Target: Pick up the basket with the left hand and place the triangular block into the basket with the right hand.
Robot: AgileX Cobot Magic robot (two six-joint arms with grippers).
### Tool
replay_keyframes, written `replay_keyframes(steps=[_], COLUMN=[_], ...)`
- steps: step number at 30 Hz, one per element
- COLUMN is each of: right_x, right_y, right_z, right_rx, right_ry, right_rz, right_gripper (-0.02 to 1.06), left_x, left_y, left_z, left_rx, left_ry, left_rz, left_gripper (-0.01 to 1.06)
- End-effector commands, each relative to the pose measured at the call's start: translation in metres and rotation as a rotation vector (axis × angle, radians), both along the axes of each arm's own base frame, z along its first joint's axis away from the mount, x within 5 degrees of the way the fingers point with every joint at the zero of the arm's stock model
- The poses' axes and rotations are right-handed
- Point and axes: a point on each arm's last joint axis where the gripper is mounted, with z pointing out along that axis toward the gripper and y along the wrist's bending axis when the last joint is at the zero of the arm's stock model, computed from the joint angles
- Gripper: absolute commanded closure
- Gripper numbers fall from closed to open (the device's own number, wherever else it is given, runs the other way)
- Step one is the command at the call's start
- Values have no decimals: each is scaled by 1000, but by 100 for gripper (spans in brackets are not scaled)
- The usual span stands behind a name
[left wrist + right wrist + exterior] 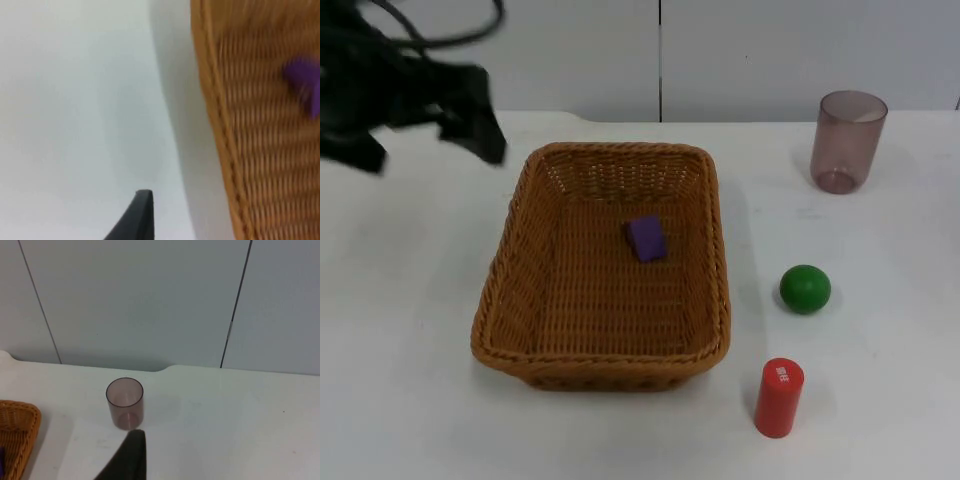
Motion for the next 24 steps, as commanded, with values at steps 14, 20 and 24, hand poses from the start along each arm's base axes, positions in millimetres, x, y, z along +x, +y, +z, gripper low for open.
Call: replay_keyframes(steps=[14,20,24], right_x=[-2,-2,-1], right_y=[-1,-1,-1], right_z=[1,1,2], right_rx=[-9,-9,-11], right_ry=[-6,-6,-25], right_rz=[-3,-3,-5], right_gripper=[0,0,0], left_x=[-69,-74,-79], left_y=[50,50,50], left_z=[171,219,227], left_rx=[293,237,132], left_ry=[-560,-731,-759], left_rz=[234,261,319], left_gripper=[0,0,0])
